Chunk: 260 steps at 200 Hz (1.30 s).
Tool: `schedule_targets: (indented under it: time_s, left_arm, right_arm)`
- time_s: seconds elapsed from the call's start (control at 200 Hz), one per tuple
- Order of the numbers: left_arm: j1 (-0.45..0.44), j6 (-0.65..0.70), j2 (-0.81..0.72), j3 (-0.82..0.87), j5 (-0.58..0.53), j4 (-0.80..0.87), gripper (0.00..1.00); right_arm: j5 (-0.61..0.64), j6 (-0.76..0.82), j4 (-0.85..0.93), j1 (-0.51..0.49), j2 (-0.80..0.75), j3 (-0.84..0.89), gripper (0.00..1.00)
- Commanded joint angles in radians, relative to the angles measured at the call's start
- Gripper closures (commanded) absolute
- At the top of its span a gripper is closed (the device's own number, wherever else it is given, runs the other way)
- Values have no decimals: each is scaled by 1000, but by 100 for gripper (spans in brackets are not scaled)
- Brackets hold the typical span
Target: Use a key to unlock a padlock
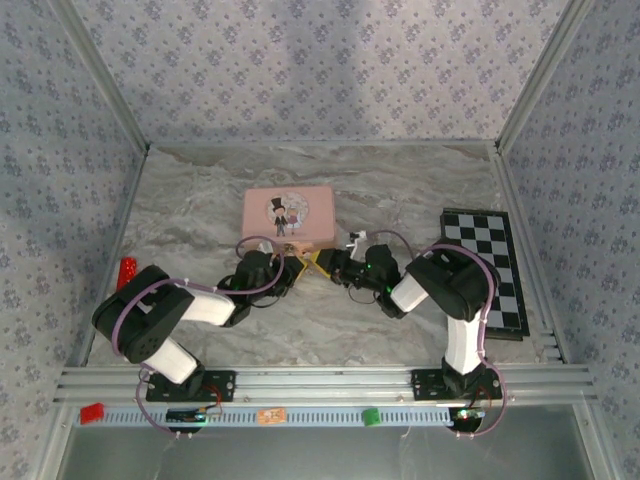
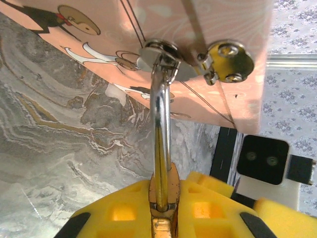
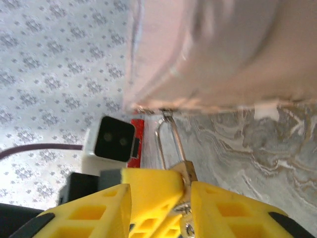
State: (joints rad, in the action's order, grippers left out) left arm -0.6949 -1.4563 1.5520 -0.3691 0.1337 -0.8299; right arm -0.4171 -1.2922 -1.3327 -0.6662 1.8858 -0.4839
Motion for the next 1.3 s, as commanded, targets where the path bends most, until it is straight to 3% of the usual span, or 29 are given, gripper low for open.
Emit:
schedule_targets:
  time_s: [0.0,0.16,0.28,0.375,0.47,0.53,0.69,0.85,1.119,1.294]
  left_arm:
    - [0,14,-9,0,12,0,100]
    - [9,21,-13,4,24,2,100]
    - [19,22,-20,9,36,16,100]
    - [34,20,-23,3,54,34,100]
    - [43,19,-27,1,63,35,100]
    - [45,19,-34,1,65,38,100]
    - [57,24,-58,-16,83,96,100]
    - [61,30,-87,-26,92,162,100]
    - [62,34,-98,-53,110,198,100]
    - [62,30,-96,-44,116,198,100]
  right_arm:
    - [47,41,-59,12,-44,33,60]
    - [28,102,-11,29,-87,86,60]
    - [-10,274,117,45,-198,113,60]
    - [32,529,363,17,-361,104,57]
    - [211,853,689,-82,-520,42,55]
    - [315,1038,770,-158,-567,14,56]
    - [422,1283,697,-229,-569,29,55]
    - [586,1432,540,-280,-515,80,47]
    - [704,1701,346,-383,-344,74,45]
    - [749,1769,274,-424,-226,35,47]
